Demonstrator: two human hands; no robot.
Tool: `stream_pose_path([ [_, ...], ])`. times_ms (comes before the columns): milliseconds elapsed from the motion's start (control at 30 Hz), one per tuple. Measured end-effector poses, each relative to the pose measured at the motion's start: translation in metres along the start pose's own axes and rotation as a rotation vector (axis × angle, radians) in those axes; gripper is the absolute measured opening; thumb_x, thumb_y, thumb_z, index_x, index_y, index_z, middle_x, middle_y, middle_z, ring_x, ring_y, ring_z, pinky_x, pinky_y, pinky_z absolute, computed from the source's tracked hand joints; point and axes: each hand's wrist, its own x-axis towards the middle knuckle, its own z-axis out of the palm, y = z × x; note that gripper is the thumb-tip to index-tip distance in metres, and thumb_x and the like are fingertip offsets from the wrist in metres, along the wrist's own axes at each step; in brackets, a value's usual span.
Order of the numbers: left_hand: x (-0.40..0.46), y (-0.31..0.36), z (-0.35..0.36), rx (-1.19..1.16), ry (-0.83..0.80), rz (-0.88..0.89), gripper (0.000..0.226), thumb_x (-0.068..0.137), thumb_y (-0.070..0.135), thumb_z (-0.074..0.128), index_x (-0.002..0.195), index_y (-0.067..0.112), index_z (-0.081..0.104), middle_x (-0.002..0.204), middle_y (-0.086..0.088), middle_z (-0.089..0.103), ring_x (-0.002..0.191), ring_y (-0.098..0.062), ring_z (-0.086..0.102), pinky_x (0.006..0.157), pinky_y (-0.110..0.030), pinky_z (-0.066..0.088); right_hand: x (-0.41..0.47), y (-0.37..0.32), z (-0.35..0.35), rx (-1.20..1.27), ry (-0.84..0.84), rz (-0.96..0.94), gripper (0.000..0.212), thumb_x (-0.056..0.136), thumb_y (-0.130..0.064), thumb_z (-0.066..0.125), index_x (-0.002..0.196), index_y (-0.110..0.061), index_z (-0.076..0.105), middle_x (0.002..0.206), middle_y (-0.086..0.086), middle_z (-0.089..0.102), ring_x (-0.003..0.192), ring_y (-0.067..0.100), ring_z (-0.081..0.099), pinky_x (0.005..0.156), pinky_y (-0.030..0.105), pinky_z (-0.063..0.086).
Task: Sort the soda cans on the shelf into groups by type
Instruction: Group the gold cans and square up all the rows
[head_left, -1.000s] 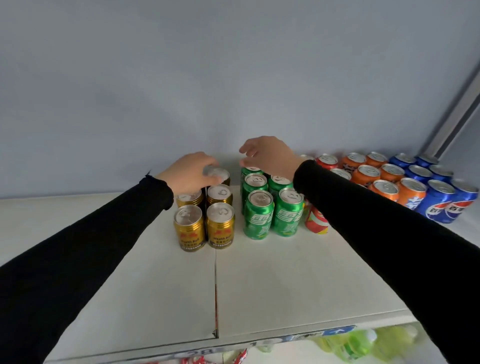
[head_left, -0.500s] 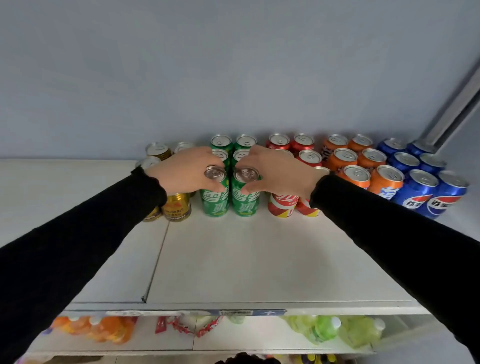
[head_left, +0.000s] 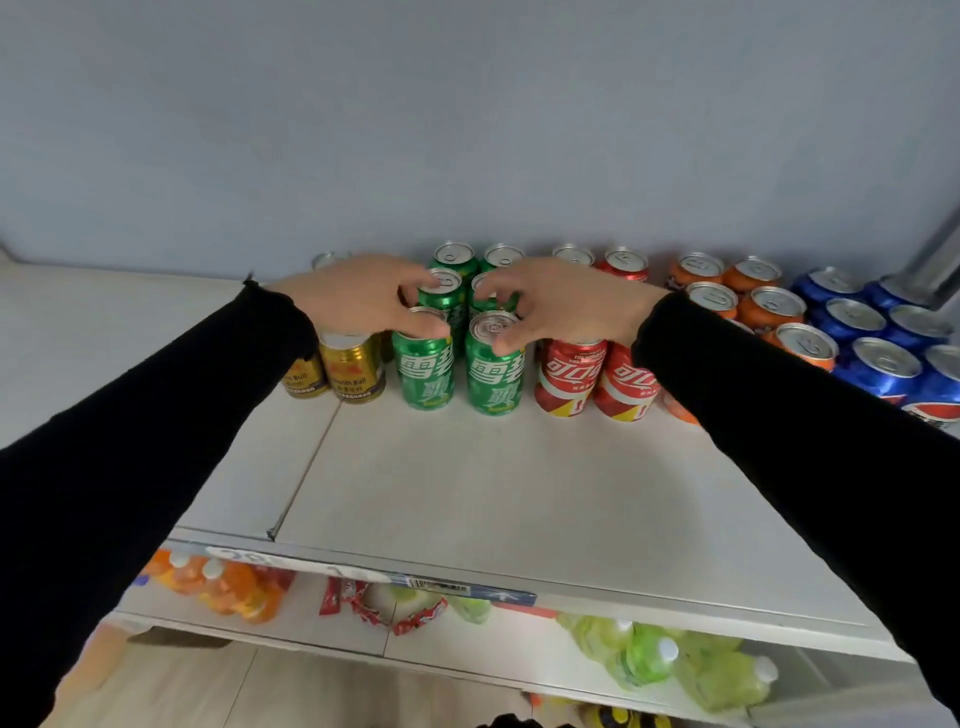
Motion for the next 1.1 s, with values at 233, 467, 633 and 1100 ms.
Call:
stream_pose_path([
  [233,0.045,-0.008,-0.014,0.091,0.11,-0.1,0.063,0.09,0.062,0.06,0.139,0.022,0.055,0.129,-0.002,0.061,0.113,-0.021,0.056,0.093,-0.035,0.042,0.041,0.024,-0.016,-0.113,0.177,0.17,0.042,0.093,-0.038,0.064,0.129,-0.017,0.061,0.123,0.006,0.063,0.113,0.026,0.058,0.087,0.032,0.04],
  [467,0.07,-0.016,0.008,0.174,0.064,-0.04,0.054,0.088,0.055,0.067,0.131,0.023,0.064,0.124,-0.005,0.066,0.11,-0.026,0.059,0.093,-0.04,0.046,0.061,0.015,0.001,-0.227,0.116,0.163,0.054,0.088,-0.051,0.065,0.131,-0.019,0.062,0.122,0.006,0.064,0.111,0.027,0.059,0.08,0.03,0.037],
  [633,0.074,-0.021,0.002,0.166,0.025,0.013,0.051,0.087,0.047,0.072,0.132,0.025,0.065,0.123,-0.003,0.064,0.102,-0.019,0.054,0.084,-0.032,0.039,0.059,0.019,-0.006,-0.218,0.012,0.13,0.046,0.09,-0.037,0.067,0.133,-0.02,0.06,0.122,0.008,0.059,0.113,0.028,0.055,0.085,0.033,0.039],
  [1100,0.107,-0.022,-0.022,0.114,0.15,-0.089,0.062,0.09,0.059,0.062,0.137,0.018,0.059,0.135,-0.005,0.059,0.121,-0.023,0.054,0.097,-0.034,0.04,0.079,0.06,-0.038,-0.104,0.14,0.262,0.045,0.092,-0.037,0.065,0.132,-0.017,0.06,0.128,0.004,0.061,0.118,0.024,0.056,0.093,0.029,0.038],
])
